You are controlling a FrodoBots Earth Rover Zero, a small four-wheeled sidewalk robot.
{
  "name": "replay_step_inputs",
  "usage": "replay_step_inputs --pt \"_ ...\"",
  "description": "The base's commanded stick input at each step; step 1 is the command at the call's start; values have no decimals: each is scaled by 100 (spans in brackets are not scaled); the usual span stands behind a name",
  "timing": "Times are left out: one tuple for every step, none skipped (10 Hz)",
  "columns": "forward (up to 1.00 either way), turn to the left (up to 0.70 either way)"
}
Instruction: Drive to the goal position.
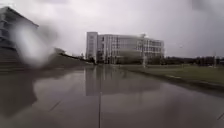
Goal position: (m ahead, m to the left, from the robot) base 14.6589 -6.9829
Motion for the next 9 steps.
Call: replay_step_inputs --pt "70 0" --pt "70 0" --pt "70 0" --pt "70 0" --pt "70 0" --pt "70 0" --pt "70 0" --pt "70 0" --pt "70 0"
